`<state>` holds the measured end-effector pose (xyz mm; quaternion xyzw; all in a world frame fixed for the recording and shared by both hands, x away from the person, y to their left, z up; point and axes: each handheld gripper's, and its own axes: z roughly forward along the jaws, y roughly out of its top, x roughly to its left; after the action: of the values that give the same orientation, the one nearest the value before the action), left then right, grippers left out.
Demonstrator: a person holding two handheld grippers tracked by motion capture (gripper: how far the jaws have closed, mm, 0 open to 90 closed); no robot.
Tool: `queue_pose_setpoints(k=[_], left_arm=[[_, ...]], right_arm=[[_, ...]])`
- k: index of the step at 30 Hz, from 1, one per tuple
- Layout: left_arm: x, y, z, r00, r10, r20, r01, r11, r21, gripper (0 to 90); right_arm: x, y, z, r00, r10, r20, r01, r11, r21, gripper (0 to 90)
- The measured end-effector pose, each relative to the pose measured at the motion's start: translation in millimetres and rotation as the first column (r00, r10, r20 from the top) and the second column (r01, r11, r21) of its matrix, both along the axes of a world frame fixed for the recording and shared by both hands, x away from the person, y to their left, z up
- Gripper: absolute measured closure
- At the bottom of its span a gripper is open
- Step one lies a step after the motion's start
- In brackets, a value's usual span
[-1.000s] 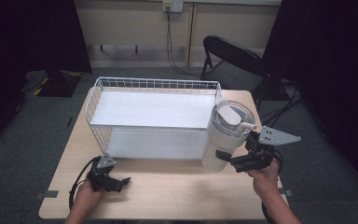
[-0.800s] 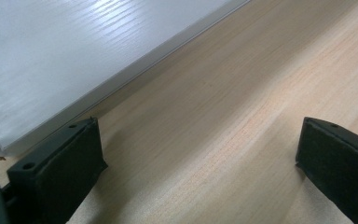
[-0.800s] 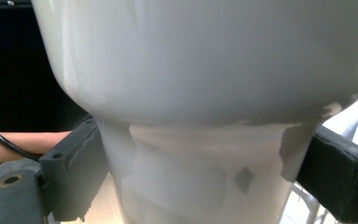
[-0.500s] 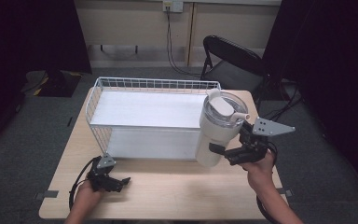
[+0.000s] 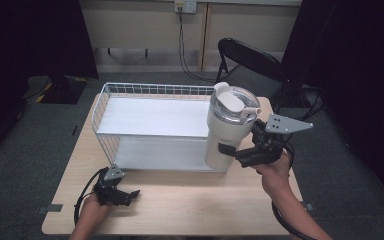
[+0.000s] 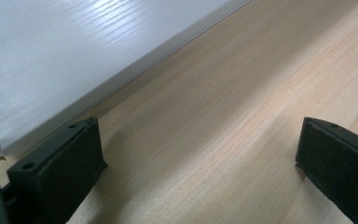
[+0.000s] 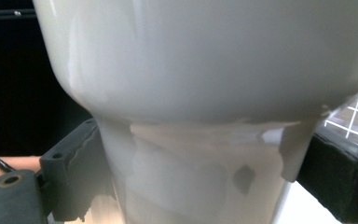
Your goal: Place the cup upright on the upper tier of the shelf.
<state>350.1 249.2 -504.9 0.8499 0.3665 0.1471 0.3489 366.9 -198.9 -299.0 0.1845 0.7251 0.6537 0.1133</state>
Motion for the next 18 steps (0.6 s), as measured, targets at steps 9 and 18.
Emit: queue_pose_setpoints(k=[9, 18], left_arm=[[0.0, 0.0, 0.0, 1.0, -0.001, -0.001, 0.001, 1.0, 0.0, 0.0], [-0.4, -0.2, -0.2, 1.0, 0.001, 0.0, -0.001, 1.0, -0.002, 0.1]], right_arm=[[6.2, 10.2, 11.9, 1.0, 0.008, 0.002, -0.008, 1.0, -0.002, 9.8], [12.7, 20.1, 19.9, 0.9998, 0.018, -0.011, -0.018, 0.9998, 0.0, 9.7]])
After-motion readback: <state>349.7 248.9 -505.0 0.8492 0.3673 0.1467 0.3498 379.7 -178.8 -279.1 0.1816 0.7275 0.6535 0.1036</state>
